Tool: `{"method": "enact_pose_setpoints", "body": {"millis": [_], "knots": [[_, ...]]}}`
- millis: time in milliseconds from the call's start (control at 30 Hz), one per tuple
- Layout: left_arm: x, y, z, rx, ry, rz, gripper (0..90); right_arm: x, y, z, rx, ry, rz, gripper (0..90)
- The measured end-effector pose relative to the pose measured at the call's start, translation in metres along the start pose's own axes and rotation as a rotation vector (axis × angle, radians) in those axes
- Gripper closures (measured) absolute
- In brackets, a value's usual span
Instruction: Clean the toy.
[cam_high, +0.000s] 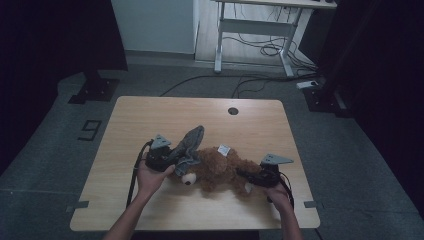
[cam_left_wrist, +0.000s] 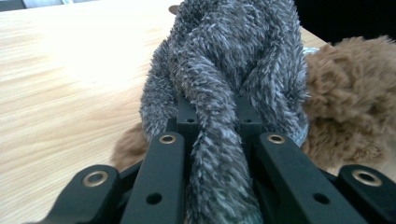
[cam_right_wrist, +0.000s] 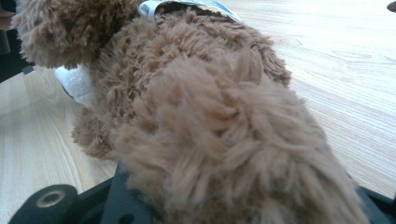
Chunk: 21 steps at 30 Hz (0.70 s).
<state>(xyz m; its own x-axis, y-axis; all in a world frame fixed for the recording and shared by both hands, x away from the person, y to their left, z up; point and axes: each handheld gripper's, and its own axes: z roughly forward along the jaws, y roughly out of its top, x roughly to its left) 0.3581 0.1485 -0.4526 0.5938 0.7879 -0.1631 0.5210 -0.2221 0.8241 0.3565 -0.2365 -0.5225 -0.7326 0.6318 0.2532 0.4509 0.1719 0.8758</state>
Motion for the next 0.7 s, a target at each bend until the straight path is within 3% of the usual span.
{"method": "enact_pose_setpoints", "body": {"millis": [167, 400, 567, 700], "knots": [[0.013, -0.011, -0.009, -0.020, 0.002, -0.043, 77.5, 0.001, -0.001, 0.000, -0.001, 0.005, 0.002, 56.7], [0.025, -0.016, -0.020, -0.016, 0.077, -0.035, 77.8, 0.000, -0.001, 0.001, -0.002, 0.007, 0.012, 56.5], [0.041, -0.033, -0.021, 0.026, 0.130, -0.058, 78.0, -0.001, -0.001, 0.001, 0.001, 0.006, 0.014, 56.6], [0.047, -0.057, -0.009, 0.092, 0.124, -0.083, 78.1, -0.002, -0.002, 0.002, -0.001, 0.002, 0.030, 56.6]]}}
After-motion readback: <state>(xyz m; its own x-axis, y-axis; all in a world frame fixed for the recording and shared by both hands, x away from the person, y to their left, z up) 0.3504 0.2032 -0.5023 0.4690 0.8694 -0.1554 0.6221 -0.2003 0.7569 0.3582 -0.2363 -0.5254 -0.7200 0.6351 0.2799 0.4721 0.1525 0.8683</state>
